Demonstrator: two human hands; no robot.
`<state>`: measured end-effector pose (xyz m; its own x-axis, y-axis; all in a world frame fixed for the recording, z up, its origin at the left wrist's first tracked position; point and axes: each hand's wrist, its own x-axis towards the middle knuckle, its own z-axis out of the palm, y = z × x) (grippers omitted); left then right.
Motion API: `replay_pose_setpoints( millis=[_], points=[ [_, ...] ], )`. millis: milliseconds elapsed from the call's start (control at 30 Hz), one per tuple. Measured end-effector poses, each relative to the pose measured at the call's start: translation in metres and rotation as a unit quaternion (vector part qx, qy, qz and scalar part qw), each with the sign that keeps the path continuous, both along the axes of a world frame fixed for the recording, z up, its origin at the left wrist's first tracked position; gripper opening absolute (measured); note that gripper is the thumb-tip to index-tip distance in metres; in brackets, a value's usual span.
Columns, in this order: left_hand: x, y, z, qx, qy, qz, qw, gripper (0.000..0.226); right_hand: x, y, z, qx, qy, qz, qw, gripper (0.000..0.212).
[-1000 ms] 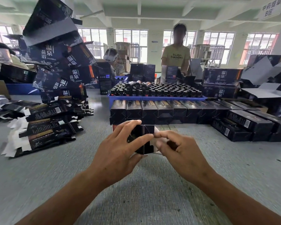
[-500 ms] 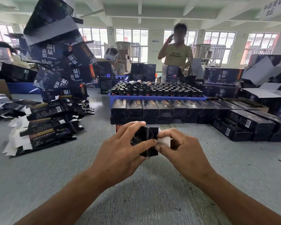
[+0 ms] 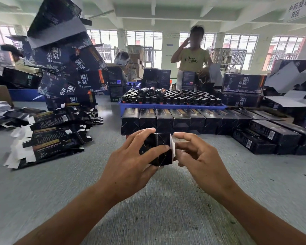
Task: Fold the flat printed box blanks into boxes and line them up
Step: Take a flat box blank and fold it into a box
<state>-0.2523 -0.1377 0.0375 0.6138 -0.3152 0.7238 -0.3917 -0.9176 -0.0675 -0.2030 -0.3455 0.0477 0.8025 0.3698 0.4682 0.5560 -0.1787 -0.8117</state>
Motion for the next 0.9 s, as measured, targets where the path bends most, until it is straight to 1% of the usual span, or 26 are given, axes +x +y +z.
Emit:
replay_pose_setpoints(
  millis=[100, 167, 233, 300, 400, 600, 833, 900],
  points=[
    [0.0, -0.002, -0.001, -0.031, 0.002, -0.009, 0.999, 0.072, 0.0, 0.001, 0.001, 0.005, 0.008, -0.01, 1.0, 0.029],
    [0.0, -0.005, -0.002, -0.041, 0.002, -0.014, 0.999, 0.084, -0.001, 0.002, 0.001, 0.011, 0.018, 0.001, 1.0, 0.023],
    [0.0, -0.007, -0.002, -0.046, 0.004, -0.011, 0.999, 0.093, -0.001, 0.002, 0.001, 0.02, 0.033, 0.017, 0.999, 0.019],
    [0.0, -0.008, -0.002, -0.053, 0.006, -0.009, 0.999, 0.097, -0.001, 0.002, 0.002, 0.032, 0.044, 0.025, 0.998, 0.018],
    [-0.001, -0.009, -0.002, -0.052, -0.003, -0.011, 0.999, 0.094, -0.001, 0.002, 0.002, 0.045, 0.04, 0.015, 0.998, 0.016],
    [0.0, -0.011, -0.002, -0.044, -0.005, -0.012, 0.999, 0.091, 0.0, 0.003, 0.0, 0.03, 0.024, -0.027, 0.999, 0.014],
    [0.001, -0.009, -0.002, -0.048, -0.015, -0.016, 0.999, 0.088, 0.0, -0.002, 0.005, 0.015, 0.039, 0.017, 0.999, 0.016],
    [0.001, -0.008, -0.002, -0.045, -0.017, -0.022, 0.999, 0.087, 0.0, -0.003, 0.005, 0.009, 0.04, 0.015, 0.999, 0.026]
  ],
)
